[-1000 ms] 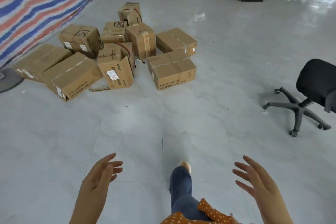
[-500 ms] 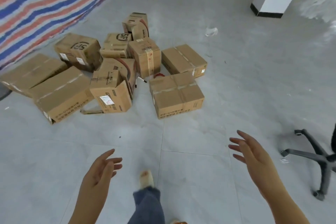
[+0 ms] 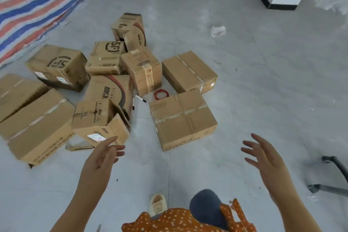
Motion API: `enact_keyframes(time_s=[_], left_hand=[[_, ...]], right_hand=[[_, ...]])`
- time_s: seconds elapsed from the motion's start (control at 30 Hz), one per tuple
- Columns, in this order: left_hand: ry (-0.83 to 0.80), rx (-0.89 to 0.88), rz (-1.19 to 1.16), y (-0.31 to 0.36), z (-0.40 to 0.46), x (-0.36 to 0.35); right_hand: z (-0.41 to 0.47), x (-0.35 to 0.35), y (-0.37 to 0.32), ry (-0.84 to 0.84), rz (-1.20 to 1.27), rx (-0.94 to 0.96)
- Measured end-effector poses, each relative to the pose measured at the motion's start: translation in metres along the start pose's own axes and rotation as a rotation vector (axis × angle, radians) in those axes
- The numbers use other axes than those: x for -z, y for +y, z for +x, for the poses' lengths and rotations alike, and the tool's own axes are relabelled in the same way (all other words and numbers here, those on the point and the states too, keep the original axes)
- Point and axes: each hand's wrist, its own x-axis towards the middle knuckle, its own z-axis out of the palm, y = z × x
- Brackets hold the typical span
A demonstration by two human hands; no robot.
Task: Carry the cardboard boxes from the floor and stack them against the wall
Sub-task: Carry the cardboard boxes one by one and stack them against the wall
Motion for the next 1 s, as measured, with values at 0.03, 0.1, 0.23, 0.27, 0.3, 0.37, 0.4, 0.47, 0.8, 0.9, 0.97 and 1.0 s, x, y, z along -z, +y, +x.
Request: enact_keyframes(time_s=[0.03, 0.1, 0.23, 0.27, 0.3, 0.37, 0.4, 0.47, 0.8, 0.9, 0.97, 1.0], left_hand=[[-0.002, 0.007, -0.001, 0.003, 0.019, -0.007], [0.013, 0.028, -0.006, 0.008, 0.05, -0.024], [0.079, 0.106, -0.017, 0.004, 0.103, -0.063], [0.105, 0.13, -0.016, 0.002, 0.117, -0.075], [0.128, 0.16, -0.015, 0.0, 0.131, -0.089], [0.165, 0.227, -0.004, -0.002, 0.153, -0.116], [0.19, 0.263, 0.002, -0.004, 0.165, -0.131], [0.21, 0.329, 0.007, -0.007, 0.19, -0.16], [0.173, 0.795, 0.08, -0.176, 0.331, -0.29], [0.155, 0.947, 0.136, -0.28, 0.373, -0.32], [0.108, 0.98, 0.272, -0.344, 0.397, -0.334], [0.083, 0.98, 0.357, -0.372, 0.409, -0.341]], right_hand=[[0.017, -0.005, -0.003, -0.003, -0.002, -0.014], [0.051, -0.012, -0.007, -0.024, -0.012, -0.058], [0.136, -0.013, -0.01, -0.095, -0.036, -0.143], [0.16, -0.012, -0.012, -0.112, -0.062, -0.156], [0.189, -0.012, -0.013, -0.132, -0.093, -0.163], [0.246, -0.013, -0.017, -0.19, -0.149, -0.167], [0.277, -0.014, -0.019, -0.232, -0.183, -0.177], [0.336, -0.019, -0.022, -0.302, -0.258, -0.209], [0.574, -0.123, 0.127, -0.491, -0.425, -0.485], [0.627, -0.163, 0.225, -0.458, -0.452, -0.611], [0.651, -0.187, 0.289, -0.447, -0.519, -0.651], [0.66, -0.197, 0.319, -0.436, -0.578, -0.642]])
